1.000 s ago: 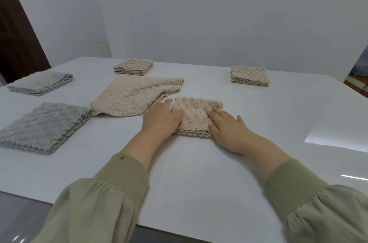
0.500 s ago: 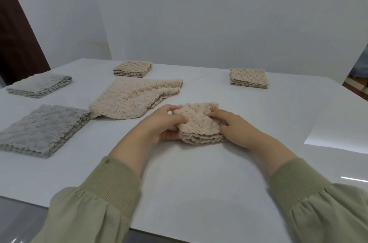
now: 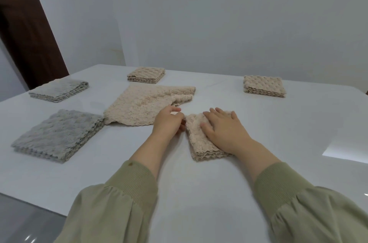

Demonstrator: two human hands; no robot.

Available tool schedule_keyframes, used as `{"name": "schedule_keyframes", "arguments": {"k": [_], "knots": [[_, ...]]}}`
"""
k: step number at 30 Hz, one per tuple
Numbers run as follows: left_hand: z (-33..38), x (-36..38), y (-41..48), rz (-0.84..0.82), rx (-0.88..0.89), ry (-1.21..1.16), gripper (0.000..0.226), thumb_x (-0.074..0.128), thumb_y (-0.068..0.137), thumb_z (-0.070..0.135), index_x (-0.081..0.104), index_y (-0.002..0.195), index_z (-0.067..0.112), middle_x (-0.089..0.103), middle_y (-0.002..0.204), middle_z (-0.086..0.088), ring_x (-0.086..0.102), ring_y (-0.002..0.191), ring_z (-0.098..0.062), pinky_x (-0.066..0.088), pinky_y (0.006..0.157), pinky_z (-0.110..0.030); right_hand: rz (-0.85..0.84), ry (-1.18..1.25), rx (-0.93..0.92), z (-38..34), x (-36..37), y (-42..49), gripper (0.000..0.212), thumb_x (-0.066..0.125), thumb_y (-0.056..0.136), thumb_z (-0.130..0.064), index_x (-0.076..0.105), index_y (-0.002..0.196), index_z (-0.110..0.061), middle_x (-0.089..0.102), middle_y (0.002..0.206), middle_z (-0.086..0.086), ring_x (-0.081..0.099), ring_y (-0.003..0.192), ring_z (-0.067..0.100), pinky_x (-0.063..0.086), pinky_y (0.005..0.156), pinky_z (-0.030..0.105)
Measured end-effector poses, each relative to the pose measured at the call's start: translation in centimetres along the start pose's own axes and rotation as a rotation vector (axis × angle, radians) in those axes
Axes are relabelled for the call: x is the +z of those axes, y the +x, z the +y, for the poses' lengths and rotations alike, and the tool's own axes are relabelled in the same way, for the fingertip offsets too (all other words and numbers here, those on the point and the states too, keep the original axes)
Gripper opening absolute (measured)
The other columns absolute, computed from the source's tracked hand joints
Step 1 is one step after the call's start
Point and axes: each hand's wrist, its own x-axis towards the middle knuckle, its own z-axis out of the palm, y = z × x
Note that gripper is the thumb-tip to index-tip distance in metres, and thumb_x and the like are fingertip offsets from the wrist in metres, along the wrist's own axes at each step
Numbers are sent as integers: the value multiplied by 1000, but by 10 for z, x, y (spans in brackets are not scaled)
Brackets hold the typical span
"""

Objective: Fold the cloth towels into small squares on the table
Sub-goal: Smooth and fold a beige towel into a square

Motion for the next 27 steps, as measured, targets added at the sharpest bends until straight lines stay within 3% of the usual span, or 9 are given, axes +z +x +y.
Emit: {"name": "schedule_keyframes", "arguments": {"k": [5, 7, 9, 12, 15, 17, 19, 23, 27], "knots": [[3, 4, 6, 15, -61, -93, 17, 70, 77, 23, 66, 91, 14, 69, 73, -4, 60, 54, -19, 48, 59, -29, 2, -8, 7, -1, 0, 0, 54, 26, 98, -48, 31, 145, -23, 24, 156, -1, 14, 145, 16, 5, 116, 44], [2, 7, 9, 27, -63, -64, 27, 74, 67, 29, 67, 91, 17, 71, 81, -5, 64, 64, -21, 53, 70, -33, -1, -10, 6, -1, 0, 0, 54, 26, 98, -48, 31, 146, -23, 24, 156, -1, 14, 145, 16, 5, 117, 44], [-1, 10, 11, 40, -54, -65, 26, 76, 64, 24, 67, 89, 21, 71, 90, -7, 68, 82, -24, 55, 83, -38, -2, -20, 1, -1, 0, -1, 54, 26, 98, -48, 30, 146, -23, 24, 156, -1, 13, 145, 16, 5, 117, 45], [-3, 10, 13, 106, -27, -74, 22, 73, 70, 10, 69, 89, 22, 67, 83, 1, 65, 77, -16, 55, 78, -34, -15, -24, 20, -1, -1, -1, 53, 24, 98, -47, 28, 146, -25, 22, 157, -2, 13, 145, 16, 4, 117, 48], [-3, 11, 9, 192, 83, 191, 25, 67, 77, 10, 67, 99, 24, 58, 75, 10, 56, 67, -8, 47, 65, -26, -32, -30, 81, -1, 0, 0, 55, 21, 97, -48, 25, 148, -26, 19, 158, -2, 11, 146, 17, 1, 116, 52], [-2, 14, 2, 194, 198, 479, 25, 60, 82, 16, 65, 105, 26, 63, 87, 6, 59, 82, -15, 46, 69, -28, -28, -31, 92, 0, 2, 0, 55, 21, 98, -48, 24, 148, -26, 18, 158, -1, 9, 146, 18, 0, 116, 51], [-3, 15, -1, 183, 352, 652, 29, 52, 88, 17, 62, 115, 23, 61, 111, 1, 52, 105, -19, 44, 83, -32, -6, -9, 84, -1, 2, -2, 54, 22, 98, -46, 25, 148, -25, 19, 158, 0, 10, 146, 18, 1, 116, 50], [3, 12, -10, -62, 602, 770, 38, 39, 98, 20, 50, 134, 15, 47, 141, 0, 31, 132, -20, 22, 108, -29, 140, 121, 87, -2, -3, -4, 45, 27, 100, -32, 41, 140, -19, 37, 150, 1, 25, 141, 16, 9, 116, 45], [-4, 17, -18, -443, 436, 983, 54, 23, 102, 39, 13, 151, 19, 5, 160, 4, -4, 146, -16, 5, 118, -44, 45, 106, 105, 3, -2, -4, 45, 24, 100, -29, 38, 142, -22, 30, 154, -1, 18, 144, 16, 7, 117, 48]]}}
